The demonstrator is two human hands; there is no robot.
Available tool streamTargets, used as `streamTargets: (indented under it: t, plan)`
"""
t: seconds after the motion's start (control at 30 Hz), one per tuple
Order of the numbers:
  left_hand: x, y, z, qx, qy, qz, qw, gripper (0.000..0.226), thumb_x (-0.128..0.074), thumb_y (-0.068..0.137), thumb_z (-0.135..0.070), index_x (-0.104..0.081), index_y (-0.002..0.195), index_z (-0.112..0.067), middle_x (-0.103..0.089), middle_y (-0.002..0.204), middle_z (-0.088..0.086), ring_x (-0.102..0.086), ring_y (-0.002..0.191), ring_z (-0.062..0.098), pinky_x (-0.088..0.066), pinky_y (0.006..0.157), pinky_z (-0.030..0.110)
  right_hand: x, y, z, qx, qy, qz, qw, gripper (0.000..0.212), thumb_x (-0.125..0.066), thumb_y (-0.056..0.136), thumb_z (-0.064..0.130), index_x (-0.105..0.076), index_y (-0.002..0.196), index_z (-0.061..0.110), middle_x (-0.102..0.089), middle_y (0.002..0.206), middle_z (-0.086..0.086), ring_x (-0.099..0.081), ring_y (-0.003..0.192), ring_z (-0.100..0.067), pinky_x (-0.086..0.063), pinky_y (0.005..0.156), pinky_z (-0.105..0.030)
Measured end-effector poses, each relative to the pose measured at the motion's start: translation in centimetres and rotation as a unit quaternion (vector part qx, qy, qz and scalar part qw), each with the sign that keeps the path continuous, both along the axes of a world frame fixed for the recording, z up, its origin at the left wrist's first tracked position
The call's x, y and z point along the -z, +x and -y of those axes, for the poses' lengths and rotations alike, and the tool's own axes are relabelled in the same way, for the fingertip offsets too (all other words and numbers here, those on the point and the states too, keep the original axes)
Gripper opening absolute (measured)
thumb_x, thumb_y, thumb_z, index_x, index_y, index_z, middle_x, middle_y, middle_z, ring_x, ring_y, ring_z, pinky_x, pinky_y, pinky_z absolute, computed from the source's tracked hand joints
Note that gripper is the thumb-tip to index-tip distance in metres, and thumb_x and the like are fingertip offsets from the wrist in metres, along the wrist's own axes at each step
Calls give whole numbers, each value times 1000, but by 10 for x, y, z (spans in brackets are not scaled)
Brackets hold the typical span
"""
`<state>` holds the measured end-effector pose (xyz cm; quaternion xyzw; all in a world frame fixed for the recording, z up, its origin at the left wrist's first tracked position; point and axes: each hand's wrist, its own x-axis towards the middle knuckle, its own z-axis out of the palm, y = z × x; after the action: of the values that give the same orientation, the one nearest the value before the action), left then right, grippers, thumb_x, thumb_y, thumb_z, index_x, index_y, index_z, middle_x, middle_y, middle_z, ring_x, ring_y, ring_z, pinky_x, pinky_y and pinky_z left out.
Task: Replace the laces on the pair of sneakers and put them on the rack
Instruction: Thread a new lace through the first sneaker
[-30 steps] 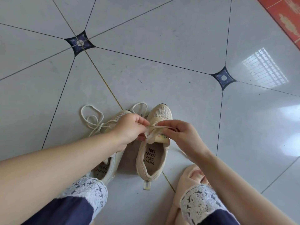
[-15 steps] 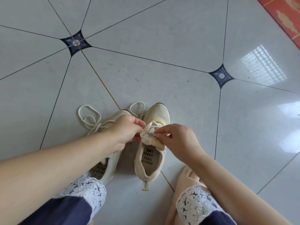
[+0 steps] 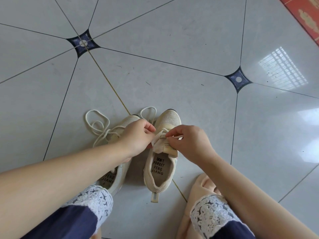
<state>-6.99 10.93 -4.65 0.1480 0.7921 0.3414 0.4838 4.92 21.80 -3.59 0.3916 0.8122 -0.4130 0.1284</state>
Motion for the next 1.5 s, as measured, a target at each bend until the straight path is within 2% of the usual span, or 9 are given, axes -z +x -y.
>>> streamTargets:
  t: [0.13,0.37,0.5,0.7,0.87,1.03,1.2,1.3,1.5]
  plan:
    - [-1,1,1,-25,8,16,1000,11,-62,82,-5,-56,83,-14,-63,76,6,-59,60,12,-47,48,12,-1,-3,2,-11,-2,7,1000,10,-63,82,25,-72,86,27,-66,78,9,-41,45,-1,-36,48,-19]
    - [-3,2,1,-37,12,11,999,16,-66,79,-6,-55,79,-17,-64,72,4,-61,53,9,-49,51,16,-4,-7,4,-43,38,22,998,9,-63,81,26,-71,84,23,-66,79,4,-54,67,-10,-49,60,-29]
    - [-3,4,2,-28,6,-24,999,16,-69,78,-10,-55,78,-18,-66,73,4,-63,61,15,-52,65,28,-6,-11,7,-64,53,36,996,10,-61,80,25,-70,84,22,-63,76,4,-57,74,-15,-50,63,-31]
    - [-5,8,6,-26,1,-54,998,18,-67,79,-9,-54,75,-21,-65,70,0,-61,55,7,-46,58,19,-4,-13,14,-97,86,52,990,11,-58,80,26,-69,81,22,-54,71,6,-58,76,-18,-45,59,-27]
    - [-8,8,6,-21,11,-66,998,17,-70,78,-15,-55,75,-21,-66,71,0,-66,67,16,-53,69,31,3,-15,19,-89,109,40,989,12,-58,80,27,-69,84,24,-59,78,5,-57,78,-18,-38,57,-25]
    - [-8,10,6,-54,31,21,998,16,-65,82,-3,-55,78,-14,-64,71,6,-67,69,25,-56,75,44,9,-8,27,-1,55,-3,998,11,-60,78,24,-68,70,24,-58,65,6,-55,65,-13,-42,54,-27]
    - [-6,6,5,69,-19,-88,994,12,-66,81,-9,-60,79,-19,-59,73,-9,-58,69,7,-47,67,17,13,-3,30,73,-23,-37,996,17,-64,76,17,-66,59,23,-60,59,9,-53,60,-6,-40,55,-17]
    - [-6,3,8,108,-40,-104,988,13,-69,78,-8,-67,84,-19,-61,76,-10,-58,77,9,-44,70,18,13,-2,29,116,-74,-57,989,22,-68,77,18,-66,58,29,-59,56,17,-53,59,7,-40,56,-9]
    - [-4,6,10,79,-27,-82,993,15,-74,74,-9,-70,83,-20,-64,76,-11,-61,79,6,-43,70,10,15,-2,31,160,-111,-62,979,22,-68,75,14,-67,58,28,-62,57,13,-56,57,2,-45,55,-14]
